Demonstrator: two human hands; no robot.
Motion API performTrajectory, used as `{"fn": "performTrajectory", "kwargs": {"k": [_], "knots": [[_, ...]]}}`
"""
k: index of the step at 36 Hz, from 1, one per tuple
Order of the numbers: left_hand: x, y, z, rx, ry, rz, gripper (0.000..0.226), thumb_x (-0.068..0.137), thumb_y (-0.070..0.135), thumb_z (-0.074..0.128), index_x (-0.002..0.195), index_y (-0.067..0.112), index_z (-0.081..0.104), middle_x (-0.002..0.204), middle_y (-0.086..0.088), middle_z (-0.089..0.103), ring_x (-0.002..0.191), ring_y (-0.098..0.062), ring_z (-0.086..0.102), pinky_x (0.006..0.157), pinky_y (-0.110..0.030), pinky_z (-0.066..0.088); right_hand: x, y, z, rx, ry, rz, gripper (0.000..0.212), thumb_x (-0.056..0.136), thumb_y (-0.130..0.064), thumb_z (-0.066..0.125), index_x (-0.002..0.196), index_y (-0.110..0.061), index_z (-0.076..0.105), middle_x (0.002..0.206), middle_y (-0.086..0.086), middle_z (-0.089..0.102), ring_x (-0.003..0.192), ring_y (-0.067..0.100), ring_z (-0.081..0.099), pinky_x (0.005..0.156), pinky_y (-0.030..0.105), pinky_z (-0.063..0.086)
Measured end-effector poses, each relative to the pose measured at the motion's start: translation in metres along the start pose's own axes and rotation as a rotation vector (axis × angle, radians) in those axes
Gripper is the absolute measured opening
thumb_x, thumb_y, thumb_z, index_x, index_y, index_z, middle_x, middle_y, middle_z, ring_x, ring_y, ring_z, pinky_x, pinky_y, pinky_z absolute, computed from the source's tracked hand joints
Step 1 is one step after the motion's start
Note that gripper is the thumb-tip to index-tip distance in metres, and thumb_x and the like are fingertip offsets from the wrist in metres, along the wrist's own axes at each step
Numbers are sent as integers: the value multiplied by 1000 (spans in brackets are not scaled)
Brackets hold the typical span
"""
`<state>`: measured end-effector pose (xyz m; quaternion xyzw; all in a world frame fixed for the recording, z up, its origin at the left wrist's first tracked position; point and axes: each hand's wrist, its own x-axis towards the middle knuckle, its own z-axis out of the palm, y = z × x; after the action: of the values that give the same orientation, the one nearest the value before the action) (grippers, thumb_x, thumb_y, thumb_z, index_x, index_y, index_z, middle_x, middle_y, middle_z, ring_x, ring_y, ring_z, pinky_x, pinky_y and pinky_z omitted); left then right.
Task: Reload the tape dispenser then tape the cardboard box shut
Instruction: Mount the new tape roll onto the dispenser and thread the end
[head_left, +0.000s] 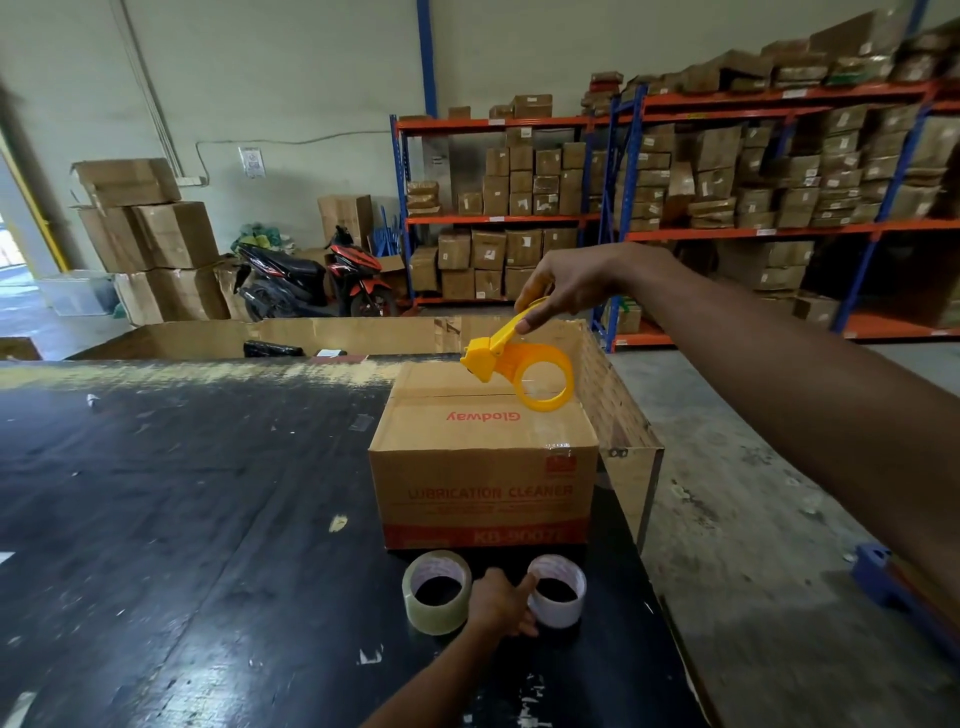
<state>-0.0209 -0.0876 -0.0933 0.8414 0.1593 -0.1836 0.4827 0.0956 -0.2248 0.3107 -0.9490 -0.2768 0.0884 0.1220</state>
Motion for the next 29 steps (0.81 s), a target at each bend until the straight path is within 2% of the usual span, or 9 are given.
{"fn": "performTrajectory", "kwargs": {"k": [4,8,13,15,18,21,23,25,29], "knots": [[1,-1,-3,142,85,71,49,99,51,57,106,2,62,63,-6,75,57,-16,76,65,-29,65,7,2,1,14,-4,0,51,87,-47,77,130,-22,71,113,-9,65,97,12,59,78,32,49],[3,-4,-5,344,164,185,53,97,59,50,94,10,70,71,-7,79,63,-15,77,74,-32,65,13,4,5,32,-17,-1,46,87,-47,76,126,-23,73,110,-12,65,101,12,58,83,34,50],[-29,10,-32,457,388,448,53,100,60,47,65,22,55,57,6,59,49,-8,54,48,-22,40,21,10,10,21,-28,-9,44,87,-50,75,123,-25,74,114,-8,68,105,14,60,79,30,49],[-35,4,-56,433,506,532,41,98,60,52,72,28,57,61,13,58,52,0,53,50,-17,44,24,14,12,25,-29,-7,45,86,-52,75,123,-26,74,116,-7,69,106,14,61,78,30,50],[-25,-24,-89,429,632,645,46,87,76,51,106,35,59,101,22,61,91,2,59,82,-23,53,28,18,16,40,-27,-10,45,84,-54,75,121,-27,75,116,-8,69,107,14,62,78,30,51],[-12,-50,-119,491,378,484,113,67,95,51,156,28,28,155,11,34,143,-14,35,117,-46,38,30,18,20,54,-27,-11,45,86,-51,76,122,-23,75,115,-7,67,105,13,61,75,29,49],[-7,-59,-134,490,115,361,139,55,94,63,163,27,7,167,6,14,155,-21,20,125,-48,28,32,16,22,62,-36,-2,46,87,-48,76,124,-21,74,117,-7,65,105,13,59,75,29,49],[-3,-65,-142,499,-4,332,139,48,91,71,161,32,14,164,5,26,152,-20,32,123,-43,35,35,14,25,66,-37,0,47,86,-48,77,124,-20,74,119,-6,64,106,13,59,75,29,49],[-1,-72,-147,492,27,372,105,59,73,81,147,43,34,144,13,53,131,-9,56,111,-38,49,36,9,28,62,-45,-13,46,85,-50,76,121,-21,75,116,-6,66,102,12,59,73,29,47]]}}
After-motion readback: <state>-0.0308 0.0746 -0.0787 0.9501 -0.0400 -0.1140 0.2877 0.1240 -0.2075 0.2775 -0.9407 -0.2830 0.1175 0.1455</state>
